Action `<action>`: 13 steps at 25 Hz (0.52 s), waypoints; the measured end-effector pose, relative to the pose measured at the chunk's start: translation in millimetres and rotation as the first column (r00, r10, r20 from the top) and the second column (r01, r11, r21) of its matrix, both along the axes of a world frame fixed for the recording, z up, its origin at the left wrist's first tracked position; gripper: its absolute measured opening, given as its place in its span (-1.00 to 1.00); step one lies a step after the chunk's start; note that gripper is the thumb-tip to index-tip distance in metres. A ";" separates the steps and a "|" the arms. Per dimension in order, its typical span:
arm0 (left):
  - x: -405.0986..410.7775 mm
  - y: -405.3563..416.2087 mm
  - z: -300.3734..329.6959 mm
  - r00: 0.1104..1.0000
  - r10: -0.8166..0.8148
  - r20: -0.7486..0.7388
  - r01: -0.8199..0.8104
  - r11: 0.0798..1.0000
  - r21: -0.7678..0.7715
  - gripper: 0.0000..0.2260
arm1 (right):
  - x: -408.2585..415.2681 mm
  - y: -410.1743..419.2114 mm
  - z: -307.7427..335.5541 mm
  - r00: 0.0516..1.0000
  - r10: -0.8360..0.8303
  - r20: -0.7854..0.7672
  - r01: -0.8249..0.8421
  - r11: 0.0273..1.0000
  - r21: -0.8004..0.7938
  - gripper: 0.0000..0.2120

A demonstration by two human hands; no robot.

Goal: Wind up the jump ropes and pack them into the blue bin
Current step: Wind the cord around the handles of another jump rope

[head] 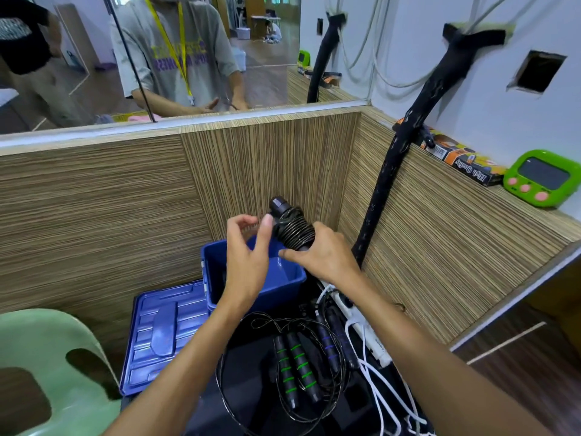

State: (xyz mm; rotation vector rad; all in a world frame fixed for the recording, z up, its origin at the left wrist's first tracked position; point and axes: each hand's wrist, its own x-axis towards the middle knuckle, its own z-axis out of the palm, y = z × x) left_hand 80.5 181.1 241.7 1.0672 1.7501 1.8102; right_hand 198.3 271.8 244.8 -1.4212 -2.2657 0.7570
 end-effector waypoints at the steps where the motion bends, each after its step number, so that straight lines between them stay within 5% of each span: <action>1: 5.3 3.2 8.8 0.976 0.037 0.213 -0.033 0.999 -0.025 -0.57 | -4.1 -4.9 -2.0 1.000 -0.005 -0.011 0.005 1.000 0.001 -0.37; 3: 10.2 11.4 21.7 0.839 0.028 0.543 0.014 0.997 -0.074 -0.47 | -9.7 -13.5 -4.4 0.999 -0.024 -0.041 0.024 1.000 0.000 -0.35; 5: 11.3 17.5 28.6 0.775 -0.001 0.632 0.085 0.991 -0.103 -0.33 | -14.1 -22.7 -5.7 0.998 -0.021 -0.062 0.021 1.000 -0.002 -0.35; 7: 11.4 20.6 27.0 0.809 0.008 0.588 0.105 0.982 -0.158 -0.23 | -17.1 -29.5 -5.9 0.997 0.006 -0.073 -0.007 1.000 -0.010 -0.30; 13: -11.2 18.0 -2.2 0.955 0.043 0.292 0.008 0.985 -0.172 -0.41 | -15.0 -26.4 -7.1 0.986 0.144 -0.087 -0.148 0.988 -0.048 0.01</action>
